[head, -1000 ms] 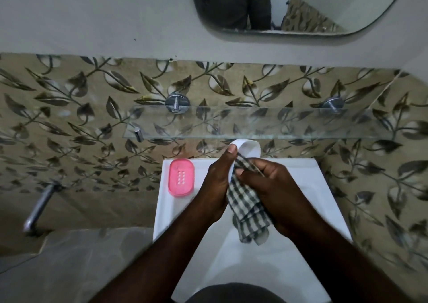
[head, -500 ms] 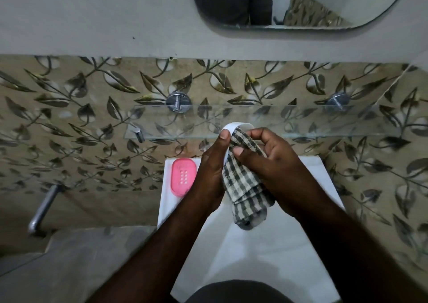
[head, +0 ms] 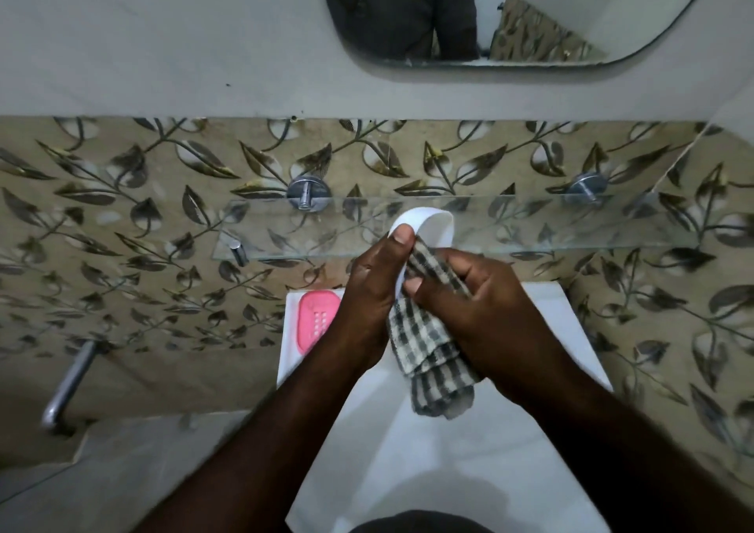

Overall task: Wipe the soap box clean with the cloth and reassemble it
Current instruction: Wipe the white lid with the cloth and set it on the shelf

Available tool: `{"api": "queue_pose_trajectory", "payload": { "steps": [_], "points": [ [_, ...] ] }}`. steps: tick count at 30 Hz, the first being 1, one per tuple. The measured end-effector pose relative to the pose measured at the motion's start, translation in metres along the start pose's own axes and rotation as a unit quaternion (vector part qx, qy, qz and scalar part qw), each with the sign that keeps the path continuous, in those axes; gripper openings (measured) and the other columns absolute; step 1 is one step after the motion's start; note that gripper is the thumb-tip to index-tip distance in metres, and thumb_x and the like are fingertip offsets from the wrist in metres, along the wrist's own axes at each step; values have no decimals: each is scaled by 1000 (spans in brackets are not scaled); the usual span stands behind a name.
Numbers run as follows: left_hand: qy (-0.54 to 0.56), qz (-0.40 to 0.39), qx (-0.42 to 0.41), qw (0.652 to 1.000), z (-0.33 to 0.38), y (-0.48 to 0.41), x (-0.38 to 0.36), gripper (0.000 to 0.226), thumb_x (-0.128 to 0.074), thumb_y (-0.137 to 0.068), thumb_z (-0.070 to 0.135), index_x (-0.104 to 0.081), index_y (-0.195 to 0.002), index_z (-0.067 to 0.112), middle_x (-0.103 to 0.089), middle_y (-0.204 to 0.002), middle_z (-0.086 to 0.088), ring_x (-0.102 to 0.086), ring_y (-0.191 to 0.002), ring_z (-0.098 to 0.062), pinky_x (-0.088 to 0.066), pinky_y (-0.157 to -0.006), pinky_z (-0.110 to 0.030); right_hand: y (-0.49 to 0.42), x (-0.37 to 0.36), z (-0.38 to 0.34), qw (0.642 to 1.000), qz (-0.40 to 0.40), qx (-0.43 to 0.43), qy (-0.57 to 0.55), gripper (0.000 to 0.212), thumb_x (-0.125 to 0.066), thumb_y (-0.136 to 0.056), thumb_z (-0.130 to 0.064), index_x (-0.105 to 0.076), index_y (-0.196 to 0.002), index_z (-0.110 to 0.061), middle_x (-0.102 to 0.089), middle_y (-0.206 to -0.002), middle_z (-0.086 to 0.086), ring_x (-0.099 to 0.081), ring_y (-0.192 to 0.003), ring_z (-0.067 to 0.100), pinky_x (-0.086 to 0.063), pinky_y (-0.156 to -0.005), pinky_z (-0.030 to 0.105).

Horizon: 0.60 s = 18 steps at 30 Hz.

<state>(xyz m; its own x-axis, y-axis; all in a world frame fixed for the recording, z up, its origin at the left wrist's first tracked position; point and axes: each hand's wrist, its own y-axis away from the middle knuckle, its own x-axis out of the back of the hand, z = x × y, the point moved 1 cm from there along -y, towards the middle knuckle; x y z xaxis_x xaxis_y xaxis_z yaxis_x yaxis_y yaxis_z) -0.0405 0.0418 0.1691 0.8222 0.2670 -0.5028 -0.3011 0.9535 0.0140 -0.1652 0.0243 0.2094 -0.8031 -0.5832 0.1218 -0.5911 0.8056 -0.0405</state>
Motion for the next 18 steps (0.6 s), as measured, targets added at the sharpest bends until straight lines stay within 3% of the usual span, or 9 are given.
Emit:
{"api": "queue_pose_trajectory", "payload": {
  "steps": [2,7,10,12,15,18],
  "points": [
    [0,13,0,1000,0,-1,2,62,-67,-76,57,-67,-117,10,-63,-114,-33,-60,-109,-47,-45,-98,-60,0,0,-1,999,-35,-9,22,11,-63,-94,-8,-74,-93,-10,-77,-85,9,-74,-80,23,-59,-76,40],
    [11,-19,12,1000,-4,0,-8,72,-69,-75,60,-63,-121,5,-62,-120,-28,-58,-116,-41,-42,-103,-52,-9,5,-13,997,57,36,-44,13,-62,-94,-8,-74,-97,-11,-77,-86,10,-75,-82,26,-61,-78,44],
    [17,22,12,1000,-1,-4,-5,77,-72,-69,62,-64,-117,2,-64,-109,-29,-61,-105,-41,-47,-95,-50,-7,0,-7,995,1,54,80,12,-61,-95,-14,-71,-94,-8,-75,-83,12,-73,-79,29,-58,-75,51],
    [24,37,15,999,-3,-4,-1,74,-70,-69,61,-66,-116,4,-64,-111,-31,-62,-107,-45,-49,-94,-52,-9,4,-8,992,-53,35,112,13,-60,-96,-10,-71,-92,-4,-74,-84,14,-72,-80,32,-57,-77,52],
    [22,6,14,1000,-4,-3,-4,64,-62,-78,56,-65,-118,6,-64,-118,-29,-60,-114,-42,-45,-100,-52,-15,12,-19,999,-22,27,23,13,-60,-95,-6,-74,-94,-8,-76,-85,12,-74,-81,28,-60,-78,47],
    [27,5,33,999,-1,-5,-3,84,-72,-71,62,-58,-124,-1,-59,-121,-30,-58,-114,-40,-43,-102,-51,-15,4,-19,997,-4,64,34,13,-60,-95,-11,-72,-99,-11,-76,-89,10,-74,-85,26,-59,-80,49]
  ]
}}
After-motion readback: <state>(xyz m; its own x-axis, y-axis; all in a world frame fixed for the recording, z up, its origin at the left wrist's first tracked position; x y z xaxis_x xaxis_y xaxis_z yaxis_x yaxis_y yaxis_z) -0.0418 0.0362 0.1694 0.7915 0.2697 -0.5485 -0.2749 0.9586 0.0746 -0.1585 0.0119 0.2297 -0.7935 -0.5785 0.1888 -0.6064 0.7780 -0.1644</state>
